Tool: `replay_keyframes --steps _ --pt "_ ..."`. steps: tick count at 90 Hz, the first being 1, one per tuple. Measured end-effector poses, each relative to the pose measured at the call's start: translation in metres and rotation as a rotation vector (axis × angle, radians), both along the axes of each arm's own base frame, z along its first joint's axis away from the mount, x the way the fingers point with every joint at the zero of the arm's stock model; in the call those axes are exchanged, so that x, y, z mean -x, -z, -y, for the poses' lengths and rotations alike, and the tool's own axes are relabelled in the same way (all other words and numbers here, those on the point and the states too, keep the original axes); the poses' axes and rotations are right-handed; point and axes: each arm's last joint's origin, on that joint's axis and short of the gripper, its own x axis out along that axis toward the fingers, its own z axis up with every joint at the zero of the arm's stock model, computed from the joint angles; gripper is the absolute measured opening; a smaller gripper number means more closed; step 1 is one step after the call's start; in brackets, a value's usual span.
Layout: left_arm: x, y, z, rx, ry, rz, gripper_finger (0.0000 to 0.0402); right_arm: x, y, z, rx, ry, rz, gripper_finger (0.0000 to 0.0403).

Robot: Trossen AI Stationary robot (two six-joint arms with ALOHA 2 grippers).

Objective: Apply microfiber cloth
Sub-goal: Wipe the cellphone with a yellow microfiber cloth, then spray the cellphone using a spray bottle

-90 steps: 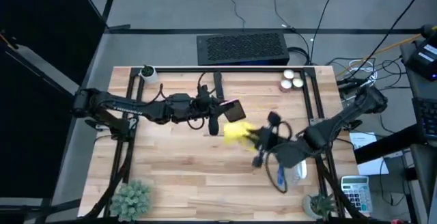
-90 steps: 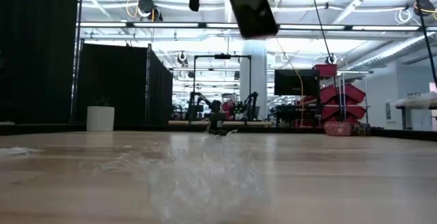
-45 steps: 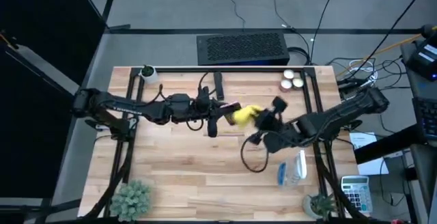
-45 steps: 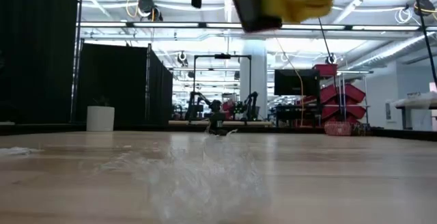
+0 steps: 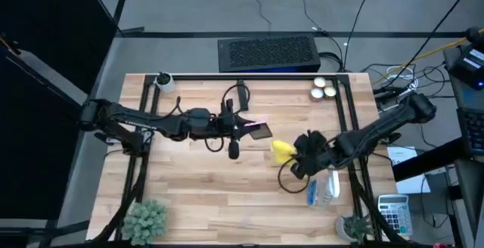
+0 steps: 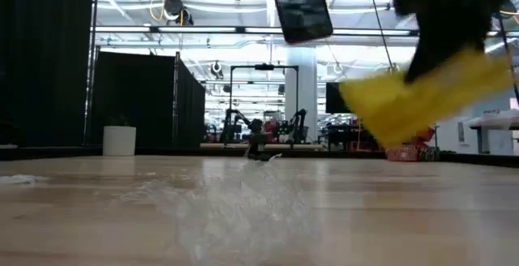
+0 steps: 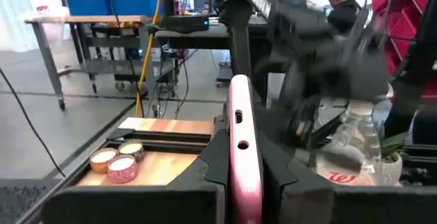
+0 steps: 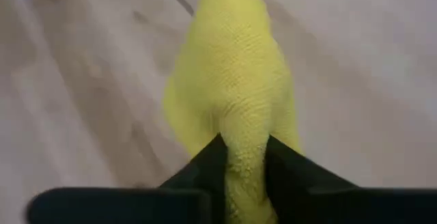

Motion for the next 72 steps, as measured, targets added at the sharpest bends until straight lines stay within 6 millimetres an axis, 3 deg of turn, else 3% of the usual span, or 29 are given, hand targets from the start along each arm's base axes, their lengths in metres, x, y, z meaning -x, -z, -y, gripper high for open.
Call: replay_keyframes --steps 6,12,21,30,46,72 --pt "0.0 0.001 0.0 -0.021 -0.004 -0.007 0.0011 0.001 0.015 0.008 -0.024 0.028 0.016 0.0131" --pt "0.0 0.001 0.001 -0.042 -0.001 -0.014 0.0011 0.001 0.015 0.016 -0.083 0.031 0.004 0.0165" --pt "0.0 0.002 0.002 -0.083 0.002 -0.024 0.0011 0.001 -0.005 0.029 -0.209 -0.034 0.019 0.0206" --pt "0.0 0.003 0.002 -0.151 0.004 -0.039 0.0011 0.0 -0.035 0.04 -0.275 -0.061 0.172 0.0233" --pt "-0.004 0.013 0.002 -0.403 0.007 -0.116 0.0011 -0.003 -0.067 0.052 -0.291 -0.054 0.457 0.0251" --pt "-0.017 0.029 0.025 -0.985 -0.042 -0.168 0.0011 -0.025 -0.077 0.057 -0.325 -0.011 0.666 0.0251"
